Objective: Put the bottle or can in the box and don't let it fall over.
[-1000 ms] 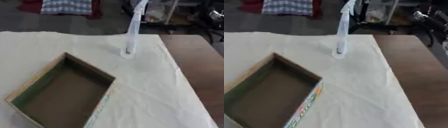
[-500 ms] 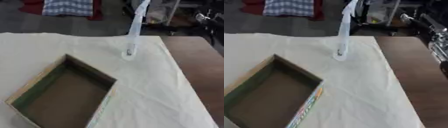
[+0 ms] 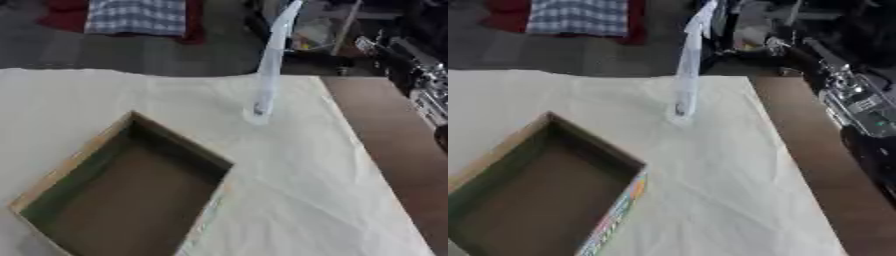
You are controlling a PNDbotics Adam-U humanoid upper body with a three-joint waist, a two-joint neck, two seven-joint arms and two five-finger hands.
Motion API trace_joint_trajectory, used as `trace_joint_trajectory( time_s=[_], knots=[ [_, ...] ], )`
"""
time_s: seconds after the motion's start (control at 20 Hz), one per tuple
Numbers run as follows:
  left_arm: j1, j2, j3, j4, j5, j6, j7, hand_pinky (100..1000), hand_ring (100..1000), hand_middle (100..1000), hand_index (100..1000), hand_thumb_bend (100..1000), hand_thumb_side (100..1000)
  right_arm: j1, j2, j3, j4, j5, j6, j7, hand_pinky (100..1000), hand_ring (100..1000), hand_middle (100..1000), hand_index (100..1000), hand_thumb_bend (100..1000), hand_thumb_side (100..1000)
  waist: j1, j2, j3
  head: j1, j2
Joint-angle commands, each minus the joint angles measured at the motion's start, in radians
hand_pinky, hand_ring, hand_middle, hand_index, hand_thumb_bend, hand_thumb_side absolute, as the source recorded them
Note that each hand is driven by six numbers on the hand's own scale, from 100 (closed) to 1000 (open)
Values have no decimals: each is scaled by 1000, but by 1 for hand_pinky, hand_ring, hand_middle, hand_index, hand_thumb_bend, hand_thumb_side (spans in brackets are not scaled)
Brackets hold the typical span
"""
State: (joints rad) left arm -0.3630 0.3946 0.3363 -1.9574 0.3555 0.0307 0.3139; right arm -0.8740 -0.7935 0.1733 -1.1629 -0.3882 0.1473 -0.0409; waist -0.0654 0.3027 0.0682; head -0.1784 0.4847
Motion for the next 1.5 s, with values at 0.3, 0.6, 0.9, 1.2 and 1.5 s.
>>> trace_joint_trajectory(
  time_s=[0.3, 0.6, 0.9, 1.2, 1.5],
  knots=[
    [-19, 9, -4, -17, 6, -1, -9, 1000, 1000, 1000, 742, 474, 558, -56, 7, 5, 46, 12, -8, -52, 1000, 1000, 1000, 1000, 100, 543, 6, -7, 1, -21, -7],
    [-24, 7, -5, -15, 4, 0, -14, 1000, 1000, 1000, 739, 472, 560, -80, 14, 28, 44, 94, -4, -112, 1000, 1000, 1000, 1000, 100, 524, 7, 6, 9, -33, -3],
    [-27, 4, -5, -14, 5, 0, -17, 1000, 1000, 1000, 739, 471, 560, -88, 24, 31, 39, 93, 15, -113, 1000, 1000, 1000, 1000, 100, 526, 7, 10, 13, -43, -4],
    [-30, 4, -7, -13, 7, 1, -20, 1000, 1000, 1000, 739, 469, 562, -103, 35, 44, 13, 89, 20, -85, 1000, 1000, 1000, 955, 100, 523, 6, 13, 17, -68, -2],
    [-41, 0, -14, -14, 10, 4, -28, 1000, 1000, 1000, 738, 469, 561, -114, 54, 49, -14, 66, 25, -51, 1000, 1000, 1000, 976, 100, 559, 0, 15, 28, -71, 6]
  ],
)
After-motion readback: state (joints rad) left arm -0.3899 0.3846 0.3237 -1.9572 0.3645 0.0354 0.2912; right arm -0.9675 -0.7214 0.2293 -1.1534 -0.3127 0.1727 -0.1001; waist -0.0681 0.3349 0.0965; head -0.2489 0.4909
